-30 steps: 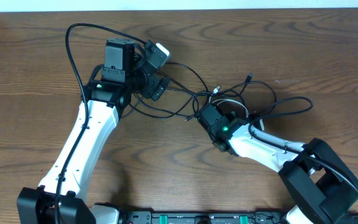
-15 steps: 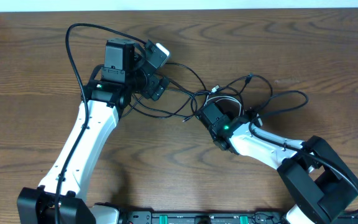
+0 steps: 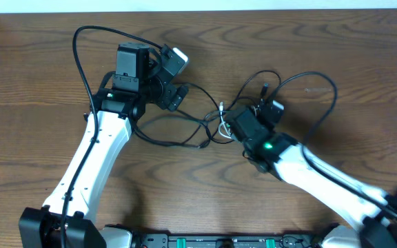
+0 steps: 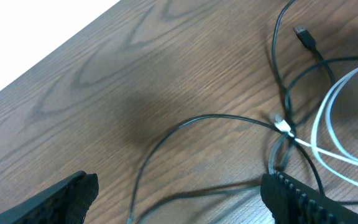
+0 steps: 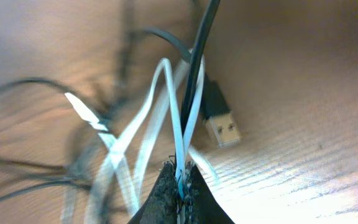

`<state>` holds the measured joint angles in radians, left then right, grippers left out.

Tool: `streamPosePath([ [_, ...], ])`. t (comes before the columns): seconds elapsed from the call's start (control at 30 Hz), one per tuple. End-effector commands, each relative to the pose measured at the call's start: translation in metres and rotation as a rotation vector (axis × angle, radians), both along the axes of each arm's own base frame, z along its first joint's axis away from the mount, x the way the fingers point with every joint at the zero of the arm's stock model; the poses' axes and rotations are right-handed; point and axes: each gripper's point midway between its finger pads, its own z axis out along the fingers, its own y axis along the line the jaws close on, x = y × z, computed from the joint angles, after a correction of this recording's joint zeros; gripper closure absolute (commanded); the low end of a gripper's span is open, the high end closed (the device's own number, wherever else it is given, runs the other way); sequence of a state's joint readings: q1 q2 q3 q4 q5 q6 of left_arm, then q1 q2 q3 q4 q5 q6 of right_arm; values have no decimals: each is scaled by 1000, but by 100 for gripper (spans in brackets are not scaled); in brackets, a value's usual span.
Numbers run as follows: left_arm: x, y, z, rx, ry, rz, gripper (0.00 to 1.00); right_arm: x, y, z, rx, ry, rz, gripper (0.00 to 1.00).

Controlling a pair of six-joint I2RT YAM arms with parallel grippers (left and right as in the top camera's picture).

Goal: Untangle cables

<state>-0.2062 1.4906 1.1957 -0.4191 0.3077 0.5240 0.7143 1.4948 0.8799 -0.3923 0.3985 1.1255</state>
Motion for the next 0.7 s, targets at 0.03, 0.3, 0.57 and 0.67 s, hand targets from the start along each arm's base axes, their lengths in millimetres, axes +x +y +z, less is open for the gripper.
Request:
streamPosePath([
  [0.03, 1, 3, -3, 11, 4, 7, 11, 2, -1, 47, -79, -126, 177, 99],
  [0.3, -1, 2, -4, 4, 19, 8, 14, -1, -1, 75, -44, -193, 199, 99],
  [0.57, -2, 3, -5, 5, 26, 8, 23, 1, 0, 107, -16, -278, 220, 99],
  [0.67, -2, 3, -5, 5, 26, 8, 21, 1, 2, 135, -3, -353, 253, 99],
])
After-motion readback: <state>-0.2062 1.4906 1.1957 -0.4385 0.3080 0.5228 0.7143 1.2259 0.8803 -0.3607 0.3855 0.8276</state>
